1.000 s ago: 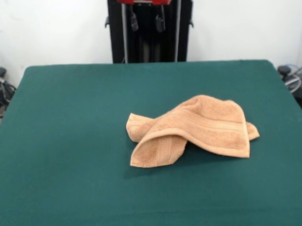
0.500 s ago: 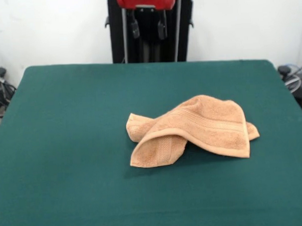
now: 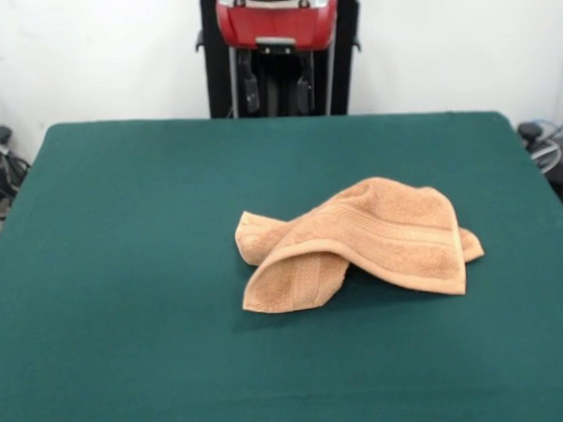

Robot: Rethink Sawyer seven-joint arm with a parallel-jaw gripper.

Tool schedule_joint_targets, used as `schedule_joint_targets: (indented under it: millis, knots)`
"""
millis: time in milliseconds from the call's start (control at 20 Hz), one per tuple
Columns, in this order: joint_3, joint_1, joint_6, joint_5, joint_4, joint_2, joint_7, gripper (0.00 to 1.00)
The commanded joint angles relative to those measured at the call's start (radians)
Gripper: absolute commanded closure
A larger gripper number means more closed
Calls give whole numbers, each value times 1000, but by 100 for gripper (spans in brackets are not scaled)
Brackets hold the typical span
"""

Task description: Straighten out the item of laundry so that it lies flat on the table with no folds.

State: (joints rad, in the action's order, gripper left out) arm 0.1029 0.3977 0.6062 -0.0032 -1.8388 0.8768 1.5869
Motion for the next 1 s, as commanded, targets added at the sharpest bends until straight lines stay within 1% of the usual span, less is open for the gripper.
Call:
schedule_joint_targets:
  millis: [50,300,450,600,800,1000]
  knots:
    - [86,-11,-12,-19,2,-53,49,0]
    - [71,-38,28,-24,20,-48,65,0]
    - [83,-39,0,-15,-20,-33,64,0]
    - [67,-47,-2,-34,-48,-4,58,0]
    - [42,-52,48,-58,-68,55,27,0]
    - [54,-38,76,-55,-74,79,-6,0]
